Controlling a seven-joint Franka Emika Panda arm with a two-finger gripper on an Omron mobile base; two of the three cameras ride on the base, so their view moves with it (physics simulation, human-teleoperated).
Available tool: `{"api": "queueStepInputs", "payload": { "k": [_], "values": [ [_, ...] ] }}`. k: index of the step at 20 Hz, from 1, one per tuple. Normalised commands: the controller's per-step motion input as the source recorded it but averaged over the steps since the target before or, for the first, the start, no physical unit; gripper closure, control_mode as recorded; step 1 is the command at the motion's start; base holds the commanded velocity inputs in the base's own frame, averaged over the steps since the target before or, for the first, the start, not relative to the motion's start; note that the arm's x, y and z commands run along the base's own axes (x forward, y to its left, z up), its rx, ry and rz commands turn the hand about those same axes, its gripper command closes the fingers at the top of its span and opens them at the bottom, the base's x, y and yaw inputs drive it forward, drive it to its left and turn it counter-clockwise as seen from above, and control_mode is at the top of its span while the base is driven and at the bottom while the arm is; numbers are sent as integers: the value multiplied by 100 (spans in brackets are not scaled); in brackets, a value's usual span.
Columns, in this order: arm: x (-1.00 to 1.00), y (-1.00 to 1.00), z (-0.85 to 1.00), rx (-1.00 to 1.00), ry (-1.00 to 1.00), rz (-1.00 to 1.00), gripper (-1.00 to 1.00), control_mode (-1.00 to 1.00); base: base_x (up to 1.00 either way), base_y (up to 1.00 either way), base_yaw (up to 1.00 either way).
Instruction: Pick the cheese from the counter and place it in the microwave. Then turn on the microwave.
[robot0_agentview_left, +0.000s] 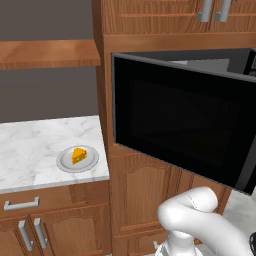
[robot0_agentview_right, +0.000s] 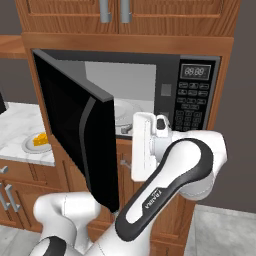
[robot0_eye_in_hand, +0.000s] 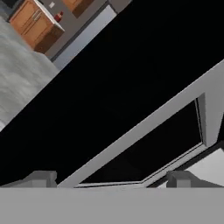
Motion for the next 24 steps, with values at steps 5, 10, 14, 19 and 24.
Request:
{"api": "queueStepInputs", "payload": {
  "k": [5,10,14,19,24],
  "values": [
    [-38,15,0,-3,-12,0,-100,-100,0,0,0],
    [-33,25,0,-4,-11,0,-100,-100,0,0,0],
    [-30,26,0,-3,-9,0,-100,-100,0,0,0],
    [-32,28,0,-3,-10,0,-100,-100,0,0,0],
    [-35,31,0,-3,-10,0,-100,-100,0,0,0]
  ]
}}
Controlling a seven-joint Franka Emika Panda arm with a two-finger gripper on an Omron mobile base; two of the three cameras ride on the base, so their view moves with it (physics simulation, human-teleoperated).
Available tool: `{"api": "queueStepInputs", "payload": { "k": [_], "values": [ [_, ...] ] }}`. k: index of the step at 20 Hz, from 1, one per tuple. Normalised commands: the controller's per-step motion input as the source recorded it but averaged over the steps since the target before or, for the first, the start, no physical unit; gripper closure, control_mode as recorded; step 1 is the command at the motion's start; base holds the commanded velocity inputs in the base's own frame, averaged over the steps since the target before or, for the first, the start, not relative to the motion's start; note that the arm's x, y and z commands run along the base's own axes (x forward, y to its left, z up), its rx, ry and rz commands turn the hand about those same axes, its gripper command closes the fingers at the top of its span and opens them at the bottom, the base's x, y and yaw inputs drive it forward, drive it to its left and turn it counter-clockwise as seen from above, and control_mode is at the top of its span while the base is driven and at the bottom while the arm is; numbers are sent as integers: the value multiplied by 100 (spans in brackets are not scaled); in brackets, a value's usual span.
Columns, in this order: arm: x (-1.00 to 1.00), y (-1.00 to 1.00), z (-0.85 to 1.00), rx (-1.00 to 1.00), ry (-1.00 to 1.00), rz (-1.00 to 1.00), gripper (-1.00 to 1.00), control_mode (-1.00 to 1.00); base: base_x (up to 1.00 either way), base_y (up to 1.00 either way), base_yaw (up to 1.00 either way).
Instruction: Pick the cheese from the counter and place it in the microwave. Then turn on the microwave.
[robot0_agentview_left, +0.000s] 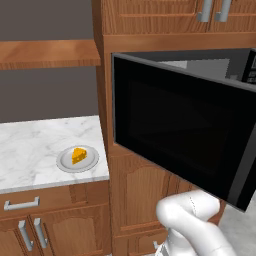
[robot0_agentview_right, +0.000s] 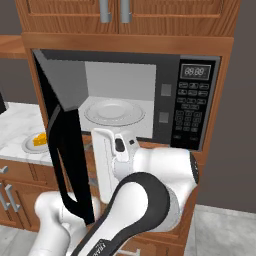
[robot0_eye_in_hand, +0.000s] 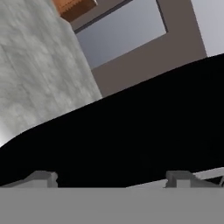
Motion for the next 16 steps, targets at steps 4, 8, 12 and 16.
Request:
{"api": "queueStepInputs", "payload": {
  "k": [4,8,12,16],
  "values": [
    [-33,31,0,-3,-9,0,-100,-100,0,0,0],
    [-32,31,0,-2,-9,0,-100,-100,0,0,0],
    [-31,32,0,-2,-10,0,-100,-100,0,0,0],
    [-28,32,0,-2,-10,0,-100,-100,0,0,0]
  ]
}}
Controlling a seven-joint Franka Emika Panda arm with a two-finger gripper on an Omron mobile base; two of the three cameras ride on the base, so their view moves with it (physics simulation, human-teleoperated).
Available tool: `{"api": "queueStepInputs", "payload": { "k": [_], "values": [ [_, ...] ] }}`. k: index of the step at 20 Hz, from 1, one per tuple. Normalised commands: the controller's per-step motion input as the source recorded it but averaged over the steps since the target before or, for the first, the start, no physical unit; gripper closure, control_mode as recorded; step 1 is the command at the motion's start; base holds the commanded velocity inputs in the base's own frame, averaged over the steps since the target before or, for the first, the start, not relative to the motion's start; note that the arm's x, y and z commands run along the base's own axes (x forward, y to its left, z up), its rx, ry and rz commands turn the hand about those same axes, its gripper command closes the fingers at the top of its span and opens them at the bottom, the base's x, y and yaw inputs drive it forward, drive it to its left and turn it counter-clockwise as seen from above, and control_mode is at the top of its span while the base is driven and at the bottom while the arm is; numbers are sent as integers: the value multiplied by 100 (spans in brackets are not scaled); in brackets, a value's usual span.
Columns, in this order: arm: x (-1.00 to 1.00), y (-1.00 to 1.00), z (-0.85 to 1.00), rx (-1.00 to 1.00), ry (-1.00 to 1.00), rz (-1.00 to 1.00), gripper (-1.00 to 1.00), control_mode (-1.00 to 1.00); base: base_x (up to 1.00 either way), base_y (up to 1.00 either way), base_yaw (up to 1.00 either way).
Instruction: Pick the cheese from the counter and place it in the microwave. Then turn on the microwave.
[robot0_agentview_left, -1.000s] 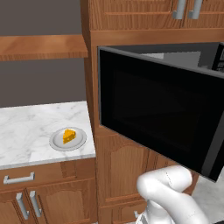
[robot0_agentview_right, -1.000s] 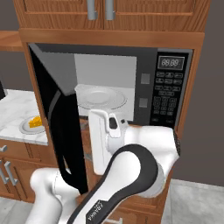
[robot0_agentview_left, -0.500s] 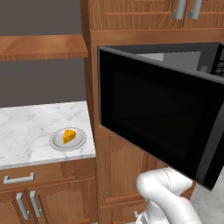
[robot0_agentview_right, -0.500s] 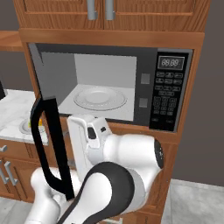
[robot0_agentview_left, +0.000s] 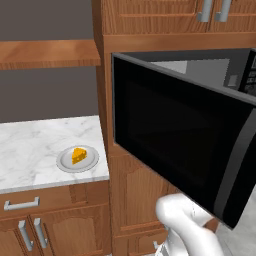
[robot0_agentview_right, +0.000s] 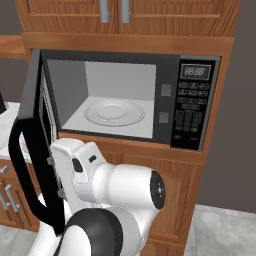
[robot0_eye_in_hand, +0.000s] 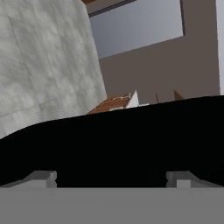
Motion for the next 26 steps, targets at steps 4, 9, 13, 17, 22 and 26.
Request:
{"api": "queueStepInputs", "payload": {
  "k": [4,9,13,17,22,26],
  "values": [
    [-25,31,0,-1,-8,0,-100,-100,0,0,0],
    [-22,30,0,-1,-7,0,-100,-100,0,0,0],
    [-19,30,1,-1,-6,0,-100,-100,0,0,0],
    [-18,30,0,-2,-5,0,-100,-100,0,0,0],
    [-19,31,0,-2,-6,0,-100,-100,0,0,0],
    [-19,30,0,-2,-7,0,-100,-100,0,0,0]
  ]
}}
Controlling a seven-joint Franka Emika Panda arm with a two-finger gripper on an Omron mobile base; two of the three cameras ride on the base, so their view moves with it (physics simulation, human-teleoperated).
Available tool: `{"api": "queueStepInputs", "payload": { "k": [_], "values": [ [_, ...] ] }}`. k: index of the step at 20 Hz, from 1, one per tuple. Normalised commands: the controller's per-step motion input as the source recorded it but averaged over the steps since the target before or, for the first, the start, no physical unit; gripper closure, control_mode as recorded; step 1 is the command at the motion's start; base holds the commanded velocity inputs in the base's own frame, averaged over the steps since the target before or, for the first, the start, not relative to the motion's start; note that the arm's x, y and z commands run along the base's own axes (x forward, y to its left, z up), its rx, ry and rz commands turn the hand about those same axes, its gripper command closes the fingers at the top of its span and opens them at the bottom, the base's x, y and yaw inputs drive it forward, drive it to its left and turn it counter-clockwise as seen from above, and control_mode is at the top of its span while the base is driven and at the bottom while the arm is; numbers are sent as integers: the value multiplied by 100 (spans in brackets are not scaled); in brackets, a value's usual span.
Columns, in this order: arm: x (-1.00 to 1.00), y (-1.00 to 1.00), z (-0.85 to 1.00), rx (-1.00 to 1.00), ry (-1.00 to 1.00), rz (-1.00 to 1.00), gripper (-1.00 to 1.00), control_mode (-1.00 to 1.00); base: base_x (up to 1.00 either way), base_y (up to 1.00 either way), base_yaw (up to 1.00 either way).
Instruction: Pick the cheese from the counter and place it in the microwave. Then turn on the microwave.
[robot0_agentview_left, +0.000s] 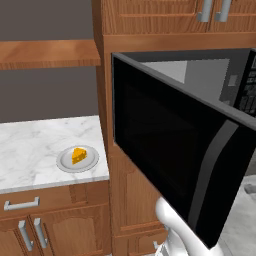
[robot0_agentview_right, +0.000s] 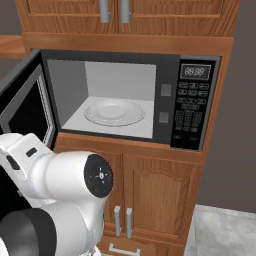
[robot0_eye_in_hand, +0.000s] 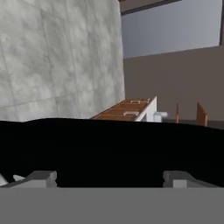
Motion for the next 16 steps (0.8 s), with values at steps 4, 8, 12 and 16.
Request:
{"api": "queueStepInputs", "payload": {
  "k": [4,8,12,16],
  "values": [
    [-17,31,0,-2,-6,0,-100,-100,0,0,0],
    [-17,28,0,-2,-7,0,-100,-100,0,0,0],
    [-17,26,0,-1,-7,0,-100,-100,0,0,0],
    [-17,24,0,-1,-7,0,-100,-100,0,0,0]
  ]
}}
